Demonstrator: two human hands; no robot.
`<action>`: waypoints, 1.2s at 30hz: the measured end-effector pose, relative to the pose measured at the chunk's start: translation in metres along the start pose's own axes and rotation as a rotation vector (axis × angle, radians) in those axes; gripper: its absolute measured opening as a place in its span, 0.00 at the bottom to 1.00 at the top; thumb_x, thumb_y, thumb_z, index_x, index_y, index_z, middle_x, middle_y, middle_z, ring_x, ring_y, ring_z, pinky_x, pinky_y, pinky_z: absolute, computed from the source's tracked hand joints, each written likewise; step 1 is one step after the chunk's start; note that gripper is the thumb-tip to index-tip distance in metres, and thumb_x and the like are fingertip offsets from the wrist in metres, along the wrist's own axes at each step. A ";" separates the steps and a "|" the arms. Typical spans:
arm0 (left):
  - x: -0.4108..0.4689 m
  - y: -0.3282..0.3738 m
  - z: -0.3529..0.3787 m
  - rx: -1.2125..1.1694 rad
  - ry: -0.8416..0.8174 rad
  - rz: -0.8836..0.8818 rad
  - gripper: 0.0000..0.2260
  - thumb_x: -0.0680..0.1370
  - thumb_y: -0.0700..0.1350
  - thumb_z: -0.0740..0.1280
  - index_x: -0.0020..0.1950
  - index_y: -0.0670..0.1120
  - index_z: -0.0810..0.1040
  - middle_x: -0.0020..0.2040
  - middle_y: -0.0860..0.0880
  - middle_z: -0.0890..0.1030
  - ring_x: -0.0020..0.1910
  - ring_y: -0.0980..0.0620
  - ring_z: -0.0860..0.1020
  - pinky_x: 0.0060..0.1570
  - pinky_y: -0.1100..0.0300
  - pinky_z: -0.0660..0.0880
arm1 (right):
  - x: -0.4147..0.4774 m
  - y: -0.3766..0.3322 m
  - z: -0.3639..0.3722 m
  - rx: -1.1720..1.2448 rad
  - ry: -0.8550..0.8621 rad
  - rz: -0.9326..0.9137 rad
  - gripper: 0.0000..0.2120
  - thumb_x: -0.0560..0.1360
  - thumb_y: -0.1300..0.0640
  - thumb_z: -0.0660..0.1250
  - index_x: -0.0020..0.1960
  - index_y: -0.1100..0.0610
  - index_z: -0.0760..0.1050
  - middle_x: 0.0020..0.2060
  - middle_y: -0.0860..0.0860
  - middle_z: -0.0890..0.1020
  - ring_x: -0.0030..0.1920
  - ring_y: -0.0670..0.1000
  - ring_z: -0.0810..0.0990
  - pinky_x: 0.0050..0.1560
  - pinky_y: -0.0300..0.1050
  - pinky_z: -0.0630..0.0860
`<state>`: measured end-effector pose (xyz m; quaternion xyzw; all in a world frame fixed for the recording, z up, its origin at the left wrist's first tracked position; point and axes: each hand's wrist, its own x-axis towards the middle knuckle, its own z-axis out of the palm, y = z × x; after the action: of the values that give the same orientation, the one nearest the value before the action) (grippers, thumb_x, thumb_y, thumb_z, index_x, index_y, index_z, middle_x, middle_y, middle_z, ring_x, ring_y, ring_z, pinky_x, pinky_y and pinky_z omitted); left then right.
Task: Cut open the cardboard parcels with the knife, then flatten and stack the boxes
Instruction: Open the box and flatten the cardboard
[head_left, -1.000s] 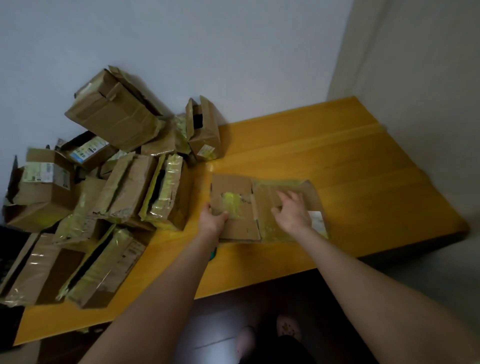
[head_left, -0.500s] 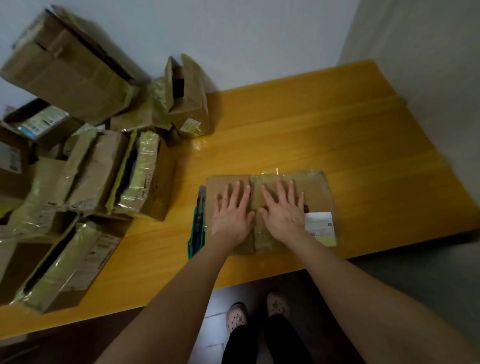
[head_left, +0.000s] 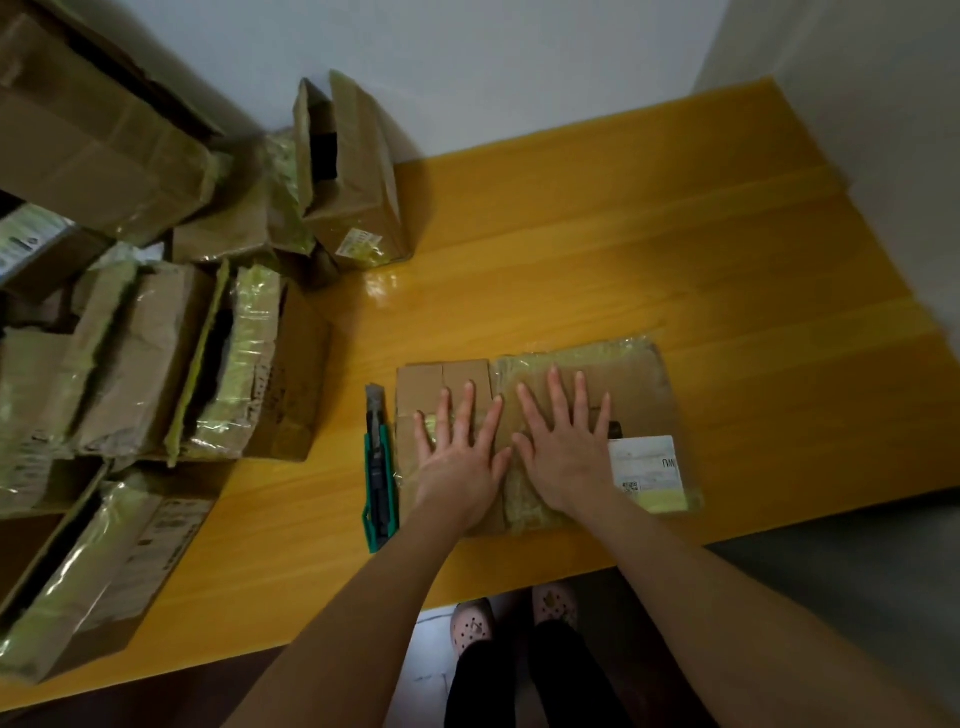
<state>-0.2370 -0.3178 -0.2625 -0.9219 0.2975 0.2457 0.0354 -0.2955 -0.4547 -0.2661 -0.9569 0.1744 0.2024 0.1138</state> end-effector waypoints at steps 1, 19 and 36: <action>-0.001 0.001 0.000 -0.010 -0.006 -0.001 0.26 0.81 0.62 0.39 0.72 0.58 0.27 0.74 0.50 0.26 0.74 0.43 0.28 0.72 0.36 0.35 | -0.001 0.000 0.001 0.003 0.002 -0.001 0.28 0.80 0.38 0.37 0.73 0.43 0.27 0.73 0.54 0.27 0.73 0.60 0.26 0.71 0.65 0.30; -0.038 -0.014 -0.026 0.093 -0.137 0.179 0.47 0.72 0.72 0.59 0.78 0.57 0.34 0.77 0.47 0.31 0.76 0.45 0.33 0.72 0.36 0.35 | -0.033 0.009 -0.037 -0.037 -0.088 -0.106 0.48 0.71 0.29 0.60 0.78 0.45 0.35 0.75 0.52 0.30 0.75 0.59 0.30 0.73 0.63 0.35; 0.058 0.070 -0.083 0.121 -0.194 0.100 0.37 0.80 0.51 0.65 0.79 0.58 0.42 0.79 0.49 0.37 0.78 0.41 0.41 0.73 0.35 0.51 | 0.018 0.094 -0.070 0.045 -0.149 0.101 0.40 0.78 0.55 0.65 0.77 0.40 0.41 0.77 0.50 0.34 0.76 0.58 0.33 0.75 0.62 0.41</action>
<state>-0.2002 -0.4237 -0.2119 -0.8739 0.3527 0.3169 0.1073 -0.2913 -0.5655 -0.2249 -0.9263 0.2180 0.2747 0.1378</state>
